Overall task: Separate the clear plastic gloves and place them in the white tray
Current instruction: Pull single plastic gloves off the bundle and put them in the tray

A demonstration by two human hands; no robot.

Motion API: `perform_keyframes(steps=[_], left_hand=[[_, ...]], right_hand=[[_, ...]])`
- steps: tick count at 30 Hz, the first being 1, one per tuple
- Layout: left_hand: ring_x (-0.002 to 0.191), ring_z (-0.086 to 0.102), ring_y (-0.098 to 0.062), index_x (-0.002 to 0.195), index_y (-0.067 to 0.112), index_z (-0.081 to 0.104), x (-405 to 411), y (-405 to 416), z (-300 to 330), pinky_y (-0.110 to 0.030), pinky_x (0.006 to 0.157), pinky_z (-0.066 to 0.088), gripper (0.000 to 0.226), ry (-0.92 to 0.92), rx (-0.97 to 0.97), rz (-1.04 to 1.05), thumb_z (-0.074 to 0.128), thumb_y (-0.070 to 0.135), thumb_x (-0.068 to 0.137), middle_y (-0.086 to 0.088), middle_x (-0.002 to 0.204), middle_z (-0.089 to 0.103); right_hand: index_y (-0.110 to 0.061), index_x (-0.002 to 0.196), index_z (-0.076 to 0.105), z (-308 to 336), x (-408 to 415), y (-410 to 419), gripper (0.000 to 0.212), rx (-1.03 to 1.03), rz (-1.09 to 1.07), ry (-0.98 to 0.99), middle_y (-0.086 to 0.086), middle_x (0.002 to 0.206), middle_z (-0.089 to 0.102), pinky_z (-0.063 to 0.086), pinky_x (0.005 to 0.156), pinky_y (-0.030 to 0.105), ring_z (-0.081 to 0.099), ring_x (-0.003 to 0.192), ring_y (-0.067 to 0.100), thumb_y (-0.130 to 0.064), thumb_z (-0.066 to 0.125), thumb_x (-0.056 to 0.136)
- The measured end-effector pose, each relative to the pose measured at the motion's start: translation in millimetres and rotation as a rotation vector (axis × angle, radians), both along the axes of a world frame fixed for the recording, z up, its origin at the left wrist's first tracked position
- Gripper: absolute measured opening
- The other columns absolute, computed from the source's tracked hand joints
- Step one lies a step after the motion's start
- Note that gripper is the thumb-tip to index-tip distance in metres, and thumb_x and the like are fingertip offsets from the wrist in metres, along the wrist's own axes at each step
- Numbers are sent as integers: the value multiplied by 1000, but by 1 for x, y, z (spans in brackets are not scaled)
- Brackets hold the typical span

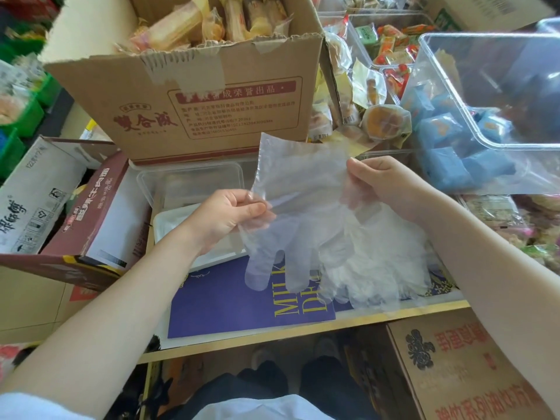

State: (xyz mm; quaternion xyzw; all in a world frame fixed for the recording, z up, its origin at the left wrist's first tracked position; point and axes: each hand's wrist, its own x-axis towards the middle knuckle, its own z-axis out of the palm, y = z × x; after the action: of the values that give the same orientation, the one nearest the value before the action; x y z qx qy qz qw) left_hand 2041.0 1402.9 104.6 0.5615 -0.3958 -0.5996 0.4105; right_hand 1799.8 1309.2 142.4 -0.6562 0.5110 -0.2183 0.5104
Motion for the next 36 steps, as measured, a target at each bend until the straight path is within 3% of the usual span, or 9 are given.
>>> perform_keyframes(steps=[5,7,14,18,21,24,28,33,36], left_hand=[[62,67,-3,87,4,60,-5,-2,10,-13,57,50,11,-26,-63,-65,58,-7,84,2,68,72],[61,65,-1,86,6,60,-5,-3,12,-11,57,48,16,-70,-89,-85,61,-9,81,5,67,72],[69,61,2,91,17,63,2,-1,8,-10,72,47,33,-258,-165,-142,64,-13,78,12,68,68],[70,62,-2,103,17,63,-3,-4,8,-12,73,48,22,-208,-149,-89,66,7,83,12,74,69],[61,62,-3,95,15,63,-12,-10,13,-15,61,45,12,-144,-164,28,52,20,93,12,67,69],[59,64,-5,84,13,64,-15,-17,17,-16,63,48,19,-37,-141,135,49,16,95,8,64,69],[64,66,-7,85,16,65,-14,-17,19,-23,70,48,18,-20,-120,106,51,20,94,6,70,72],[83,69,-17,116,15,56,-13,-21,21,-24,64,52,64,139,16,-29,22,61,88,-6,102,72],[92,67,-14,117,21,55,-15,-22,20,-21,70,51,59,25,-1,-72,43,65,79,-1,111,70]], right_hand=[[-7,84,63,3,3,-5,11,-36,55,-33,6,68,65,44,52,23,56,50,12,-15,59,91],[1,87,63,3,5,-8,12,-55,45,-33,-1,64,64,47,55,22,57,52,6,-12,64,87],[-13,68,59,4,2,-9,20,-78,10,-78,-6,58,65,48,57,20,59,54,7,-20,66,85],[-13,67,59,2,4,-6,22,-45,19,-94,-10,51,61,49,56,21,59,49,5,-19,62,88],[-10,68,60,2,7,-3,23,-34,43,-91,-10,55,59,49,62,28,58,53,8,-17,60,89],[2,83,66,4,9,-2,24,-28,13,-99,7,73,63,46,71,34,57,69,18,-20,60,90],[-10,77,66,5,5,-3,16,-41,-2,-118,-8,61,66,49,66,20,59,59,3,-15,60,90],[-10,81,69,10,-1,0,18,-62,92,-113,-5,67,66,47,61,20,56,64,10,-15,56,92],[-7,84,69,14,-1,1,19,-59,105,-115,-7,64,65,48,56,17,57,57,5,-15,54,93]])
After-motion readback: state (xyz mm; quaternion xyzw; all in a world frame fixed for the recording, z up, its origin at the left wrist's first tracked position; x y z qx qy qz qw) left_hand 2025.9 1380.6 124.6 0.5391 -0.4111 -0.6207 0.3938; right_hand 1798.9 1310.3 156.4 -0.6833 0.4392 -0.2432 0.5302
